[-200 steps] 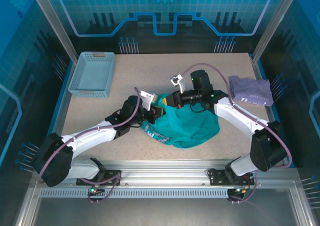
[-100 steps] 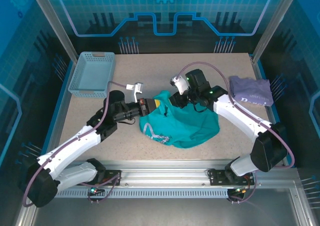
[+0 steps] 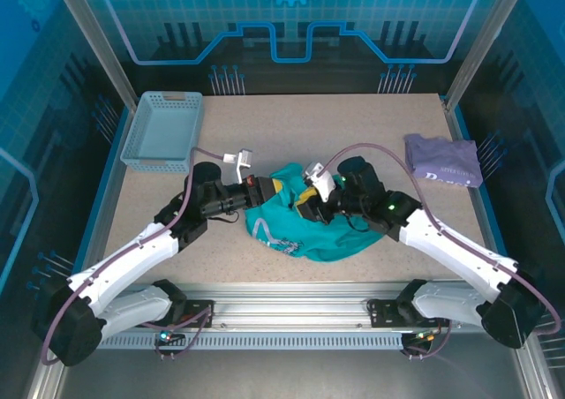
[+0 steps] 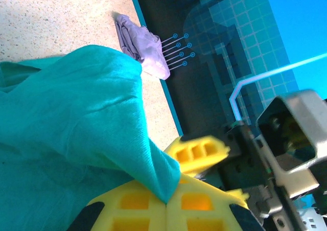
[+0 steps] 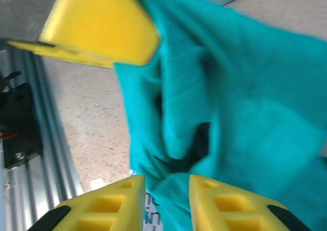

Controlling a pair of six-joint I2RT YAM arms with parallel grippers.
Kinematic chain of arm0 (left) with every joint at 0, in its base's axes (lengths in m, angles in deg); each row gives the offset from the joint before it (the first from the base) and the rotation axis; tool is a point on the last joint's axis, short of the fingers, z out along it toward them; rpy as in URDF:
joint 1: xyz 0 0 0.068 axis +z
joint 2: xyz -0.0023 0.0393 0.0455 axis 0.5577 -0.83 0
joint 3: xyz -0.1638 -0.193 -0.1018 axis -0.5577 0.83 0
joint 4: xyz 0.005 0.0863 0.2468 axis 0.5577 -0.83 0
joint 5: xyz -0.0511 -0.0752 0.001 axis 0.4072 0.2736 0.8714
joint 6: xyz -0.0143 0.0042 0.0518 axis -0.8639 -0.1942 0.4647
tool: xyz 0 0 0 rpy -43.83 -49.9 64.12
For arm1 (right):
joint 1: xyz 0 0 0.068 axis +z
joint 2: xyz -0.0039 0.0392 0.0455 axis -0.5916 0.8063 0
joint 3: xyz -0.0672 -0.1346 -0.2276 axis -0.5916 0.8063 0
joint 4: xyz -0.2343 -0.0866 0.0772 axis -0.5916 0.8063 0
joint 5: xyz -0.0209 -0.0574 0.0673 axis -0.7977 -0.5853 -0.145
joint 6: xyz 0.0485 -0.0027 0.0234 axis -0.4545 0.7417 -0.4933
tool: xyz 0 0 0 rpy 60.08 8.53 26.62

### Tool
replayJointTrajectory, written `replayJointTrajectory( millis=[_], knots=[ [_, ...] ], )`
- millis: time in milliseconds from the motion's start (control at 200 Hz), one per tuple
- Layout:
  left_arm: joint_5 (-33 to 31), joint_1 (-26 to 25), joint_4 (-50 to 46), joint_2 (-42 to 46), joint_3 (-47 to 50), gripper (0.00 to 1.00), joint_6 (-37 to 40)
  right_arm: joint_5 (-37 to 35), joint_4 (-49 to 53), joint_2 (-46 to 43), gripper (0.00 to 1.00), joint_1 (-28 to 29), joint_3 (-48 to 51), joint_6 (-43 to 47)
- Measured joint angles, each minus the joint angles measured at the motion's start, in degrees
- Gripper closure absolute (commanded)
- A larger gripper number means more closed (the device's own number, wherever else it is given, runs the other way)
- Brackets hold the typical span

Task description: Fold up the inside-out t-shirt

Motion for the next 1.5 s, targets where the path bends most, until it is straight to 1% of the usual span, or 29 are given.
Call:
replayJointTrajectory(
  millis=[150, 335, 665, 920, 980, 1045, 1091, 1156, 1341, 1501],
  knots=[
    [0.02, 0.0, -0.02, 0.13, 0.0, 1.0, 0.02, 1.88, -3.45, 3.54, 0.8, 0.26, 0.24, -0.72],
    [0.02, 0.0, -0.02, 1.01, 0.0, 1.0, 0.04, 1.62, -4.5, 6.82, 0.81, 0.13, -0.04, -1.25],
    [0.22, 0.07, -0.02, 1.18, 0.0, 1.0, 0.11, 1.42, -5.6, 9.09, 0.75, -0.24, -1.9, -1.46],
    [0.44, 0.07, -0.02, 1.18, 0.0, 1.0, 0.22, 1.49, -5.88, 9.38, 0.74, -0.87, -3.58, -1.27],
    [0.44, 0.07, -0.02, 1.18, 0.0, 1.0, 0.22, 1.77, -5.99, 9.77, 0.79, -0.87, -4.26, -1.16],
    [0.44, 0.07, -0.02, 1.18, 0.0, 1.0, 0.22, 2.08, -6.34, 10.36, 0.9, -0.87, -4.87, -0.98],
    [0.44, 0.07, -0.02, 1.18, 0.0, 1.0, 0.22, 2.43, -6.56, 10.64, 0.95, -0.87, -5.07, -0.39],
    [0.42, 0.13, -0.02, 1.18, 0.07, 1.0, 0.22, 3.13, -6.56, 10.71, 1.0, -0.9, -5.07, -0.37],
    [-0.2, 1.62, -0.44, 1.84, 1.2, 1.0, 0.28, 6.12, -4.94, 9.7, 1.0, -1.84, -5.05, -0.07],
    [-2.25, 3.37, -1.75, 2.86, 1.92, 1.0, 1.22, 11.65, -1.9, 4.55, 1.0, -4.57, -5.11, 0.09]
  ],
)
